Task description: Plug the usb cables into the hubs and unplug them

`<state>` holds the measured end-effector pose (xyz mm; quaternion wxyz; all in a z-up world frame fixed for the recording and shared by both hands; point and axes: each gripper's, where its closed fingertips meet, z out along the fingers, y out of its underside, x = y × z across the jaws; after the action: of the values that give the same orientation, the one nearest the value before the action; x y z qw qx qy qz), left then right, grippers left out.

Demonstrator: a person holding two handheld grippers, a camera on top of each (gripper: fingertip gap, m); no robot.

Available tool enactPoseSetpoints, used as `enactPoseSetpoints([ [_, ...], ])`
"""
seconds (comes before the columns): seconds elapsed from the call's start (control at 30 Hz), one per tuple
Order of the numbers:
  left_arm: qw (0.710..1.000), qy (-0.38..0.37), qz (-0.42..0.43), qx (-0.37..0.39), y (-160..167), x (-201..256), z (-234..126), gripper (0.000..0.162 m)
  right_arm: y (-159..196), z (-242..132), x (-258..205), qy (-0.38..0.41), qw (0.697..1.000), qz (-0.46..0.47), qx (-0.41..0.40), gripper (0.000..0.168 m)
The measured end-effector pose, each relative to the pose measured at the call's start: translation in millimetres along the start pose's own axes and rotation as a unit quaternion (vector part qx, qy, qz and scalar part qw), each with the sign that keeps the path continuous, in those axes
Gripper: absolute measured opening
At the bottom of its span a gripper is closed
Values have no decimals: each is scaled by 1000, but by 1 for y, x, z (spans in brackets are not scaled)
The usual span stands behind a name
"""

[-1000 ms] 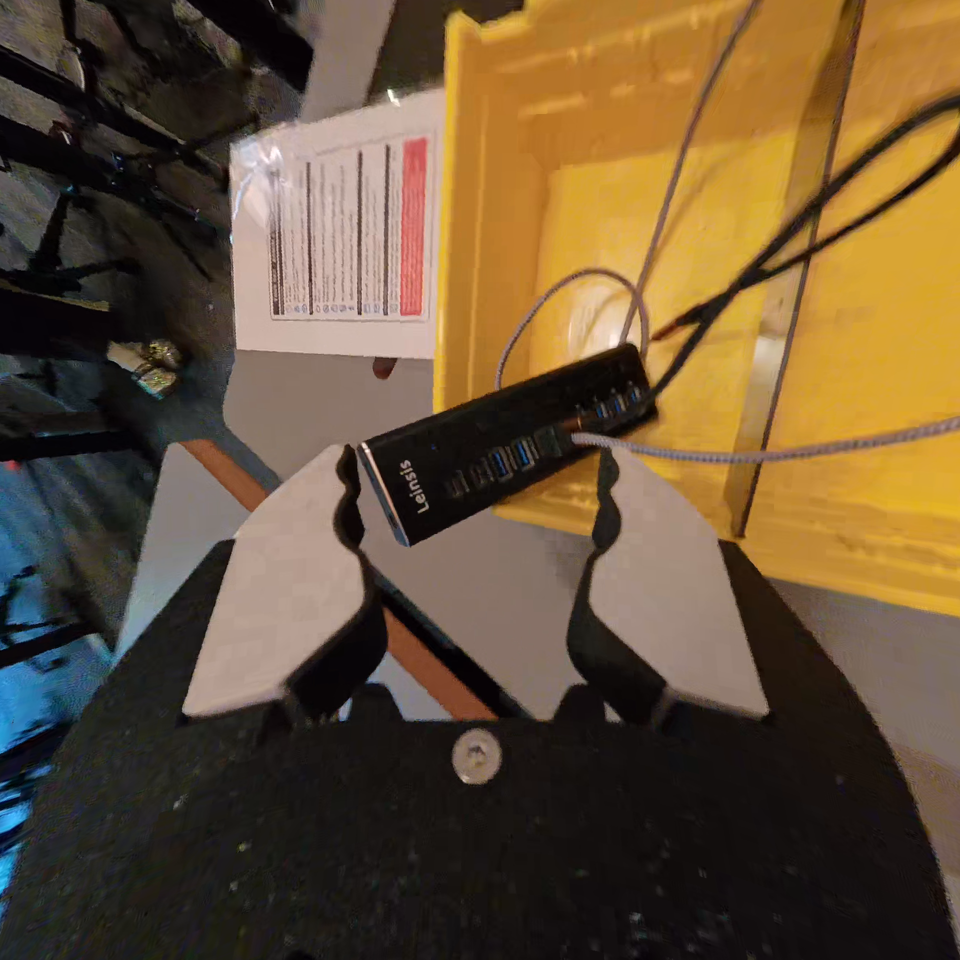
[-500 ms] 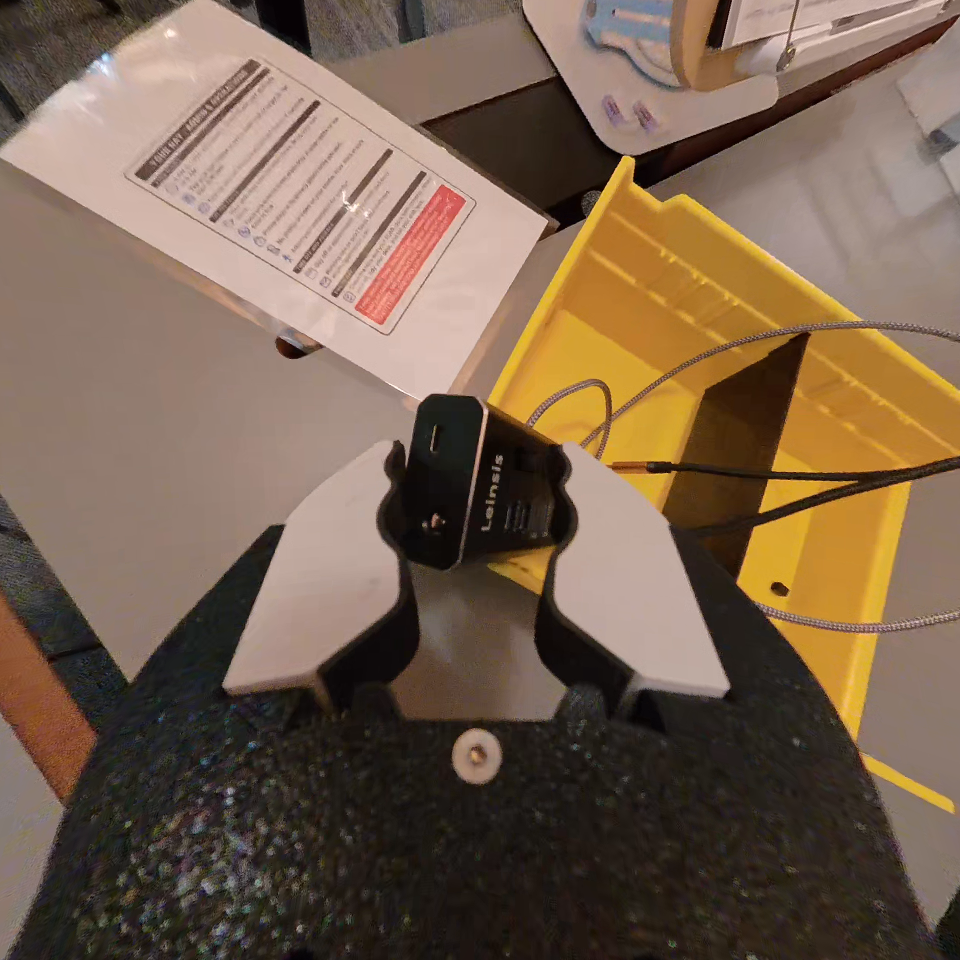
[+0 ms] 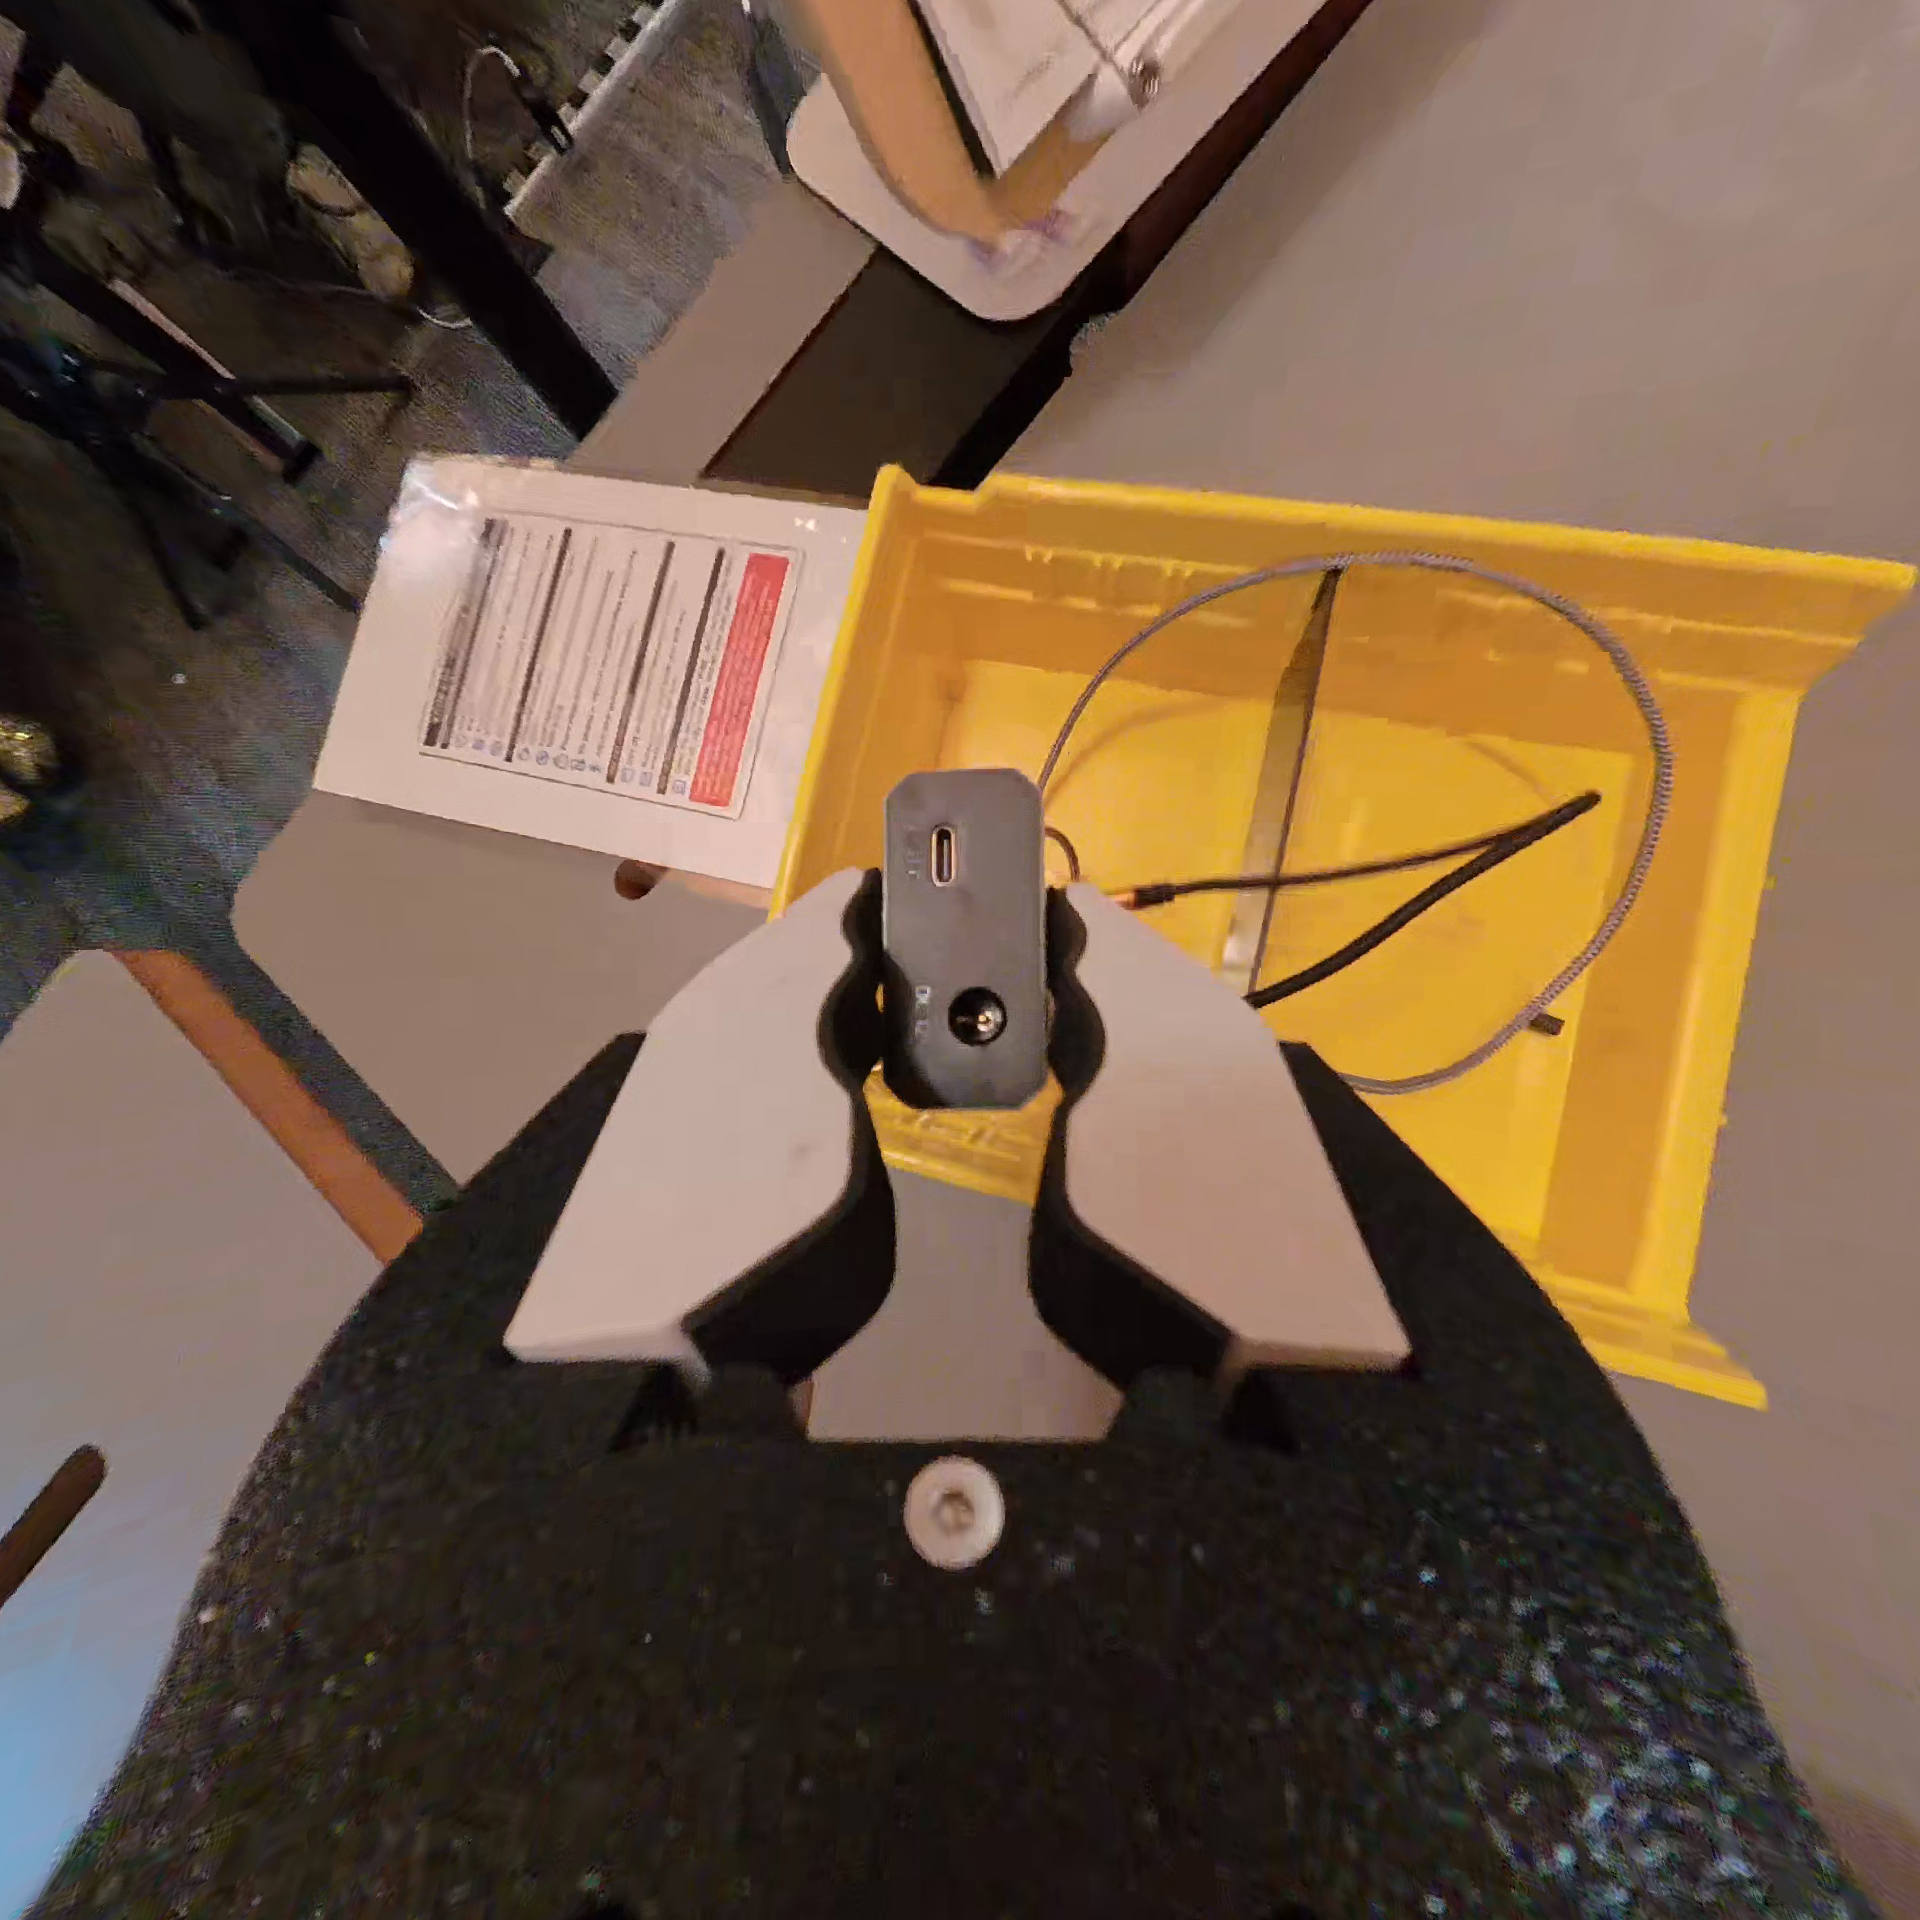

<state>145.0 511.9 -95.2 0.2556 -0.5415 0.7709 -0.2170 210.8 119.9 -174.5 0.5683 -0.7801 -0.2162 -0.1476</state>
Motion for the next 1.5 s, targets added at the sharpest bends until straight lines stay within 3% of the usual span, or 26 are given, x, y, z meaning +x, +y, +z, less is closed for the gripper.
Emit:
enactPoseSetpoints([
  [0.17, 995, -76, 34, 61, -77, 36, -59, 28, -45, 8, 21, 82, 993, 59, 56, 54],
  [0.37, 972, -121, 33, 197, -184, 123, -134, 28, -148, 5, 49, 185, 972, 29, 143, 77],
  [0.57, 933, -128, 77, 328, -263, 222, -201, 28, -257, -69, 69, 297, 921, -4, 251, 90],
  [0.7, 909, -161, 133, 362, -295, 285, -220, 27, -294, -126, 72, 389, 884, -80, 249, 86],
  [0.8, 907, -113, 157, 374, -307, 339, -206, 28, -290, -131, 79, 364, 902, -55, 225, 86],
  [0.93, 920, -23, 144, 363, -306, 390, -164, 28, -256, -124, 80, 354, 918, -61, 168, 93],
  [1.07, 933, 13, 115, 342, -293, 411, -118, 27, -203, -121, 84, 385, 910, -81, 132, 70],
  [1.2, 941, 10, 84, 328, -280, 417, -80, 27, -165, -108, 76, 353, 923, -44, 147, 67],
  [1.33, 928, 66, 95, 355, -270, 430, -72, 34, -154, -102, 55, 287, 938, -10, 195, 66],
  [1.5, 886, 182, 130, 406, -246, 441, -76, 59, -153, -92, 13, 96, 956, 80, 266, 66],
])
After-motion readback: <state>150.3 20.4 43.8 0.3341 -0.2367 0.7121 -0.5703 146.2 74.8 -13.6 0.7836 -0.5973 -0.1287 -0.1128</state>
